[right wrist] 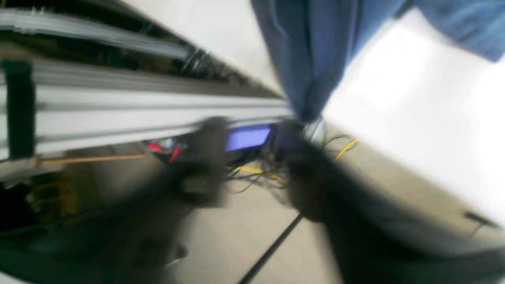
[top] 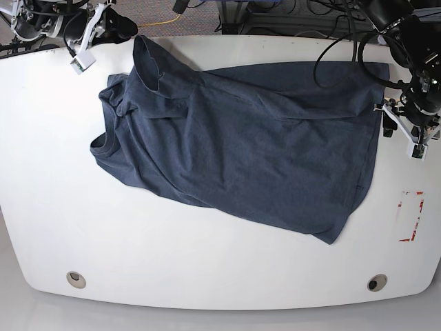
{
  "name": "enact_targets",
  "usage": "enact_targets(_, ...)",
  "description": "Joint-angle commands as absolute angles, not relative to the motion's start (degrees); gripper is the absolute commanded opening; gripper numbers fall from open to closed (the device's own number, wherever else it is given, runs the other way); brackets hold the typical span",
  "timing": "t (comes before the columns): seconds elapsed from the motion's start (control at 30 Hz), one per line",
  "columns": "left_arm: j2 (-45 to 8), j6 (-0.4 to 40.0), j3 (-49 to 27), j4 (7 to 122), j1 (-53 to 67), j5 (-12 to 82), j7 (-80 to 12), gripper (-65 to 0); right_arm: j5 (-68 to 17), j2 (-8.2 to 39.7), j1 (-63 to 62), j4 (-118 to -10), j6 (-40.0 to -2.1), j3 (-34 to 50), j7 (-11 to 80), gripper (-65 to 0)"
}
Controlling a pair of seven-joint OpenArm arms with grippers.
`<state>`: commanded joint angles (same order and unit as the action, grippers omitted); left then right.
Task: Fold the T-shirt properly
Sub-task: 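Drag the T-shirt edge with the right gripper away from the robot, then regrasp the T-shirt edges with both grippers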
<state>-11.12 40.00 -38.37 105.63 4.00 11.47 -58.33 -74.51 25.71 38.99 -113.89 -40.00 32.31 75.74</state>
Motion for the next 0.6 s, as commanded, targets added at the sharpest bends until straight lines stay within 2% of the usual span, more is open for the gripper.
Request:
enact_targets(0.07,-11.0,40.0,-38.4,105.6,4.0,11.5,-58.3,-27.8,-72.4,25.3,36.9,-113.9,-40.0,33.7,75.6,-17.9)
enact_targets(0.17,-11.0,40.0,-38.4,105.6,4.0,11.5,-58.3,-27.8,-66.2,22.2,32.0,-113.9,-40.0,34.5,75.6,-17.8)
enact_targets(0.3,-11.0,40.0,-38.4,105.6,4.0,11.5,-58.3,-27.8,-53.2,18.3,25.2,-114.0,-40.0,33.5,75.9,-17.8)
enact_targets(0.43,-11.0,40.0,-38.3,105.6,4.0,11.5,-58.2,-27.8,-44.1,15.4,22.5,-113.9,-40.0,31.2,75.8,-17.8)
enact_targets(0.6,-11.0,40.0,-38.3,105.5,4.0,11.5,-58.2,-27.8,-31.3,10.5,18.8,-113.8,-40.0,32.8,75.7,-17.9)
